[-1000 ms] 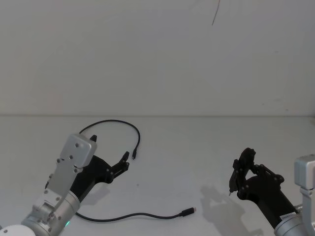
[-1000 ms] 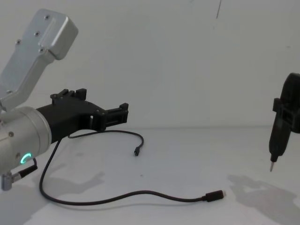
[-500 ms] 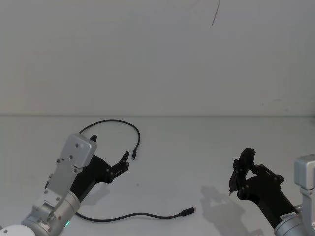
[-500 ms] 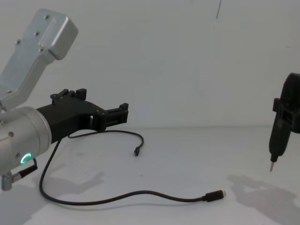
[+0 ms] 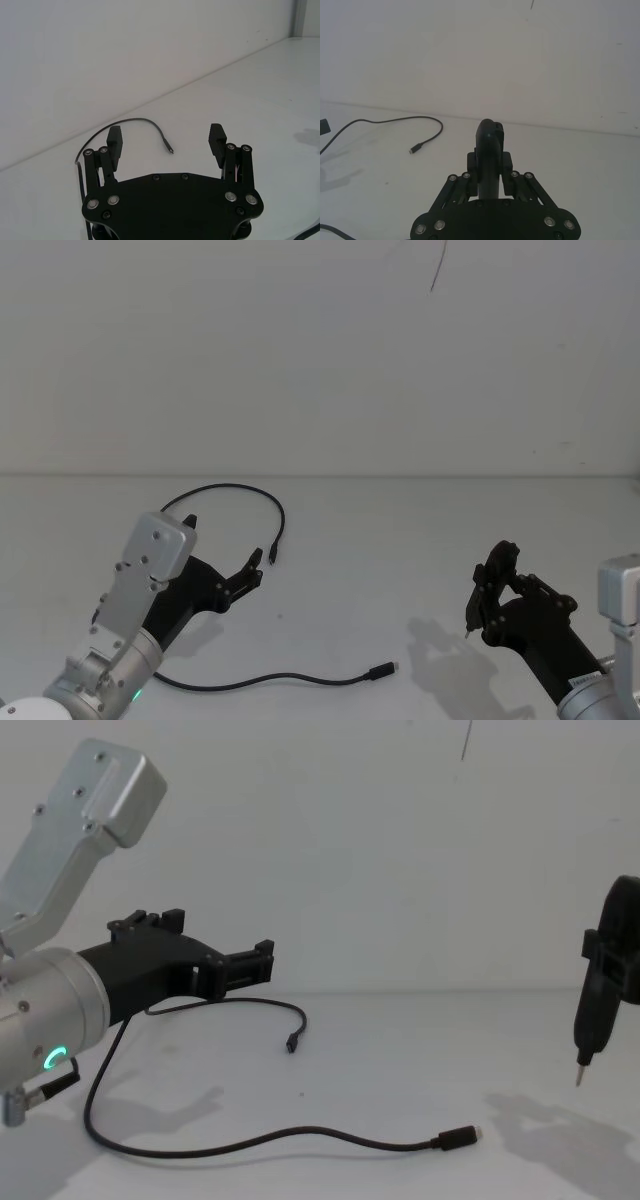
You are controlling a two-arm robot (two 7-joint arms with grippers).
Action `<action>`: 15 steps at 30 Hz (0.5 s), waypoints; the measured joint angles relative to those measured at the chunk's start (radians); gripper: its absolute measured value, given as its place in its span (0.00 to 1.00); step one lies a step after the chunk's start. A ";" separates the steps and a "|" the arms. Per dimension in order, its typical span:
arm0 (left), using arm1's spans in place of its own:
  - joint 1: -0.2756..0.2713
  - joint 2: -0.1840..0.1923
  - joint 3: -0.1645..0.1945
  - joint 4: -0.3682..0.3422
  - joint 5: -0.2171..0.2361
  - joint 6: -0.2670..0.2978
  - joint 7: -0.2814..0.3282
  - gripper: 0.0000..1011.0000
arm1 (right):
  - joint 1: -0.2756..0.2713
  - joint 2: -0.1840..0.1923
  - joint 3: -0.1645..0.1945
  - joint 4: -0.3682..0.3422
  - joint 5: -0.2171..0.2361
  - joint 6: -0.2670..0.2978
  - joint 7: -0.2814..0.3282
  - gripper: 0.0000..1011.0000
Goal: Pick up the data cable with the one hand.
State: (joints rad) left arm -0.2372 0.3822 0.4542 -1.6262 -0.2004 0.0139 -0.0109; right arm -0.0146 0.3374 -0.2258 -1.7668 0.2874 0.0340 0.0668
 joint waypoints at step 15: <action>0.000 0.000 0.000 0.000 0.000 0.000 0.000 0.99 | 0.000 0.000 0.000 0.000 0.000 0.000 0.000 0.26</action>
State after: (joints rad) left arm -0.2372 0.3821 0.4542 -1.6262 -0.2004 0.0138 -0.0109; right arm -0.0146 0.3374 -0.2258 -1.7668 0.2873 0.0340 0.0668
